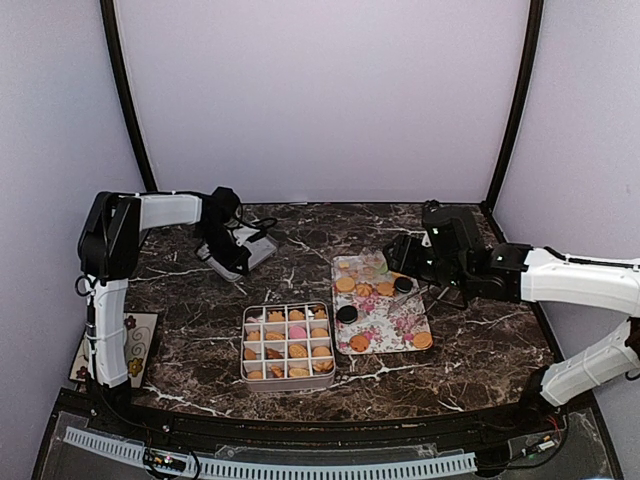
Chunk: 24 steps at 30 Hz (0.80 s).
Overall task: Pack the cookies
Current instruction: Pick up the box lid from the center of the board.
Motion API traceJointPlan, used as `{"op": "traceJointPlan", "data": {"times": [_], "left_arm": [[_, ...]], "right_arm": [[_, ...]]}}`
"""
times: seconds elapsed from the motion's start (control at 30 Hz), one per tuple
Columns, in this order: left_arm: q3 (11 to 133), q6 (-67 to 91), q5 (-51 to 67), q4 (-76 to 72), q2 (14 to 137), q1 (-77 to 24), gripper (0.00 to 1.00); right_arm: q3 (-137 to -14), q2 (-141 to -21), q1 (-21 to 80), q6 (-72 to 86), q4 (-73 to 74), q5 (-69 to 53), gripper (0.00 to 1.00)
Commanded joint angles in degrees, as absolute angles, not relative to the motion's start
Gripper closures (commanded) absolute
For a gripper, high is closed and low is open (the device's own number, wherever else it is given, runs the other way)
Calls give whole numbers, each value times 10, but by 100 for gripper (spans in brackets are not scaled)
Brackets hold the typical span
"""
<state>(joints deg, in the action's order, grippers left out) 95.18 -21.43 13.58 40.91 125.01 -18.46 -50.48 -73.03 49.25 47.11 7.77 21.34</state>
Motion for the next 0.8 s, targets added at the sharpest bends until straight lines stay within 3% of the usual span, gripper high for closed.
{"op": "traceJointPlan", "data": {"times": [0.0, 0.2, 0.33, 0.43, 0.47, 0.5, 0.77], "left_arm": [[931, -217, 113, 441, 1217, -188, 100], [940, -254, 143, 503, 1141, -192, 100], [951, -305, 181, 581, 1088, -200, 100], [959, -354, 243, 666, 1042, -203, 100], [959, -372, 269, 689, 1024, -205, 100], [959, -390, 294, 715, 1010, -207, 100], [928, -477, 408, 834, 936, -261, 100]], "right_arm": [[-527, -730, 504, 418, 62, 240, 36], [-527, -724, 506, 266, -13, 179, 36], [-487, -702, 509, 111, -106, 61, 36], [-467, -684, 523, 95, -132, 61, 36], [-469, -681, 532, -31, -124, 27, 36], [-477, -682, 540, -130, -107, -59, 27], [-608, -738, 575, -311, 55, -102, 20]]}}
